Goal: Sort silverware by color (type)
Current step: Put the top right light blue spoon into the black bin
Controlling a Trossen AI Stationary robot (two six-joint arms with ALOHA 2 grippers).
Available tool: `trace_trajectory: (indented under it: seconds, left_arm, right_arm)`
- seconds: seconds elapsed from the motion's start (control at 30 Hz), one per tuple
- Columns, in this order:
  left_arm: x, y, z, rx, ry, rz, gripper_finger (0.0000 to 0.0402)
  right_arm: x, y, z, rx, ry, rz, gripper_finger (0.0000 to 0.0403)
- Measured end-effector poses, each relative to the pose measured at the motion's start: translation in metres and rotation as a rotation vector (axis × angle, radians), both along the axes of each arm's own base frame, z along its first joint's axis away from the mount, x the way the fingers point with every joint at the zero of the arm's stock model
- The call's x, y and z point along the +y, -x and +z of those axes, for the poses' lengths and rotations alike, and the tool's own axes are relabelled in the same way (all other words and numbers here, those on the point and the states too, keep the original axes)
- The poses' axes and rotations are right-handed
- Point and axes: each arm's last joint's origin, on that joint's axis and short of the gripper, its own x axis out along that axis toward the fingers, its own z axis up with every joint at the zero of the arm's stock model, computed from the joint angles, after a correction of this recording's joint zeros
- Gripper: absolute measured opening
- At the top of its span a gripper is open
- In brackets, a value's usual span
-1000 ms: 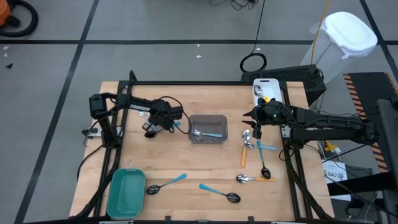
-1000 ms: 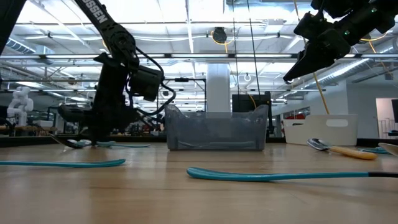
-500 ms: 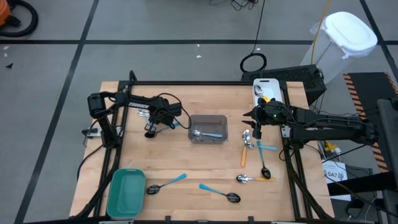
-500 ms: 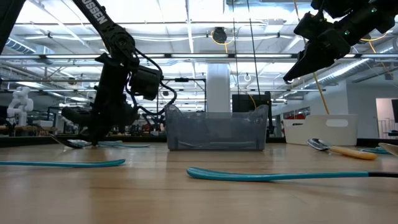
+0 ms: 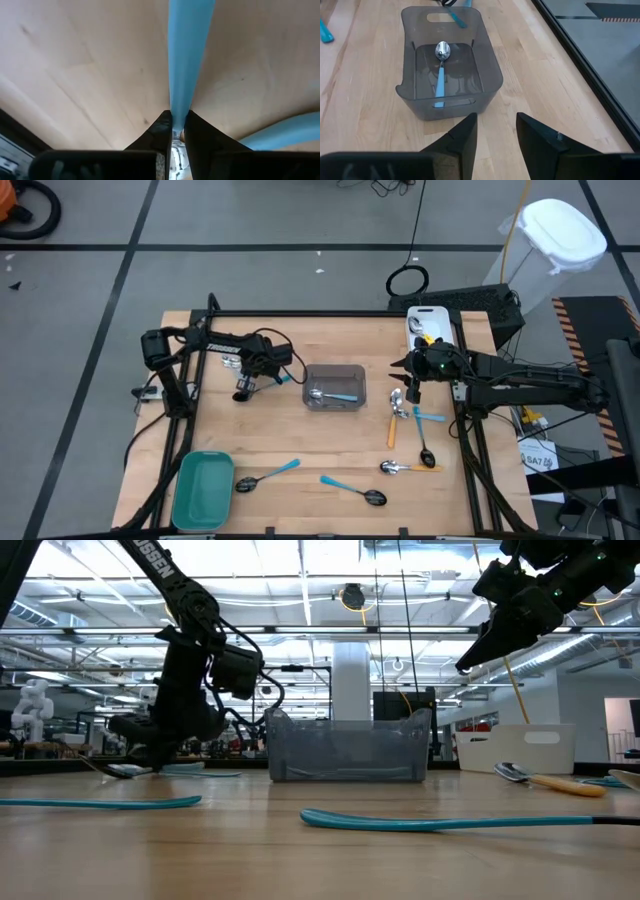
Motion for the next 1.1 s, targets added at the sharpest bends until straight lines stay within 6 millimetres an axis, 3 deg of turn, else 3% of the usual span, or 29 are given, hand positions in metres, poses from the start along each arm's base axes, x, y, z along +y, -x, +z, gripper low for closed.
trace_trajectory:
  seconds: [0.27,0.47,0.77,1.1]
  left_arm:
    - [-0.001,0.002,0.008,-0.042,-0.043,0.103,0.0041]
    - [-0.008,0.005,0.034,-0.16,-0.094,0.153,0.0041]
    - [-0.036,0.003,0.072,-0.404,-0.148,0.162,0.0041]
    - [-0.071,-0.018,0.097,-0.586,-0.136,0.084,0.0041]
  right_arm:
    - [0.0,0.0,0.0,-0.001,-0.003,-0.002,0.0132]
    - [0.0,0.0,0.0,-0.001,-0.003,-0.002,0.0132]
    - [0.0,0.0,0.0,-0.003,-0.002,-0.002,0.0132]
    - [-0.001,-0.002,0.003,-0.036,0.008,-0.001,0.0132]
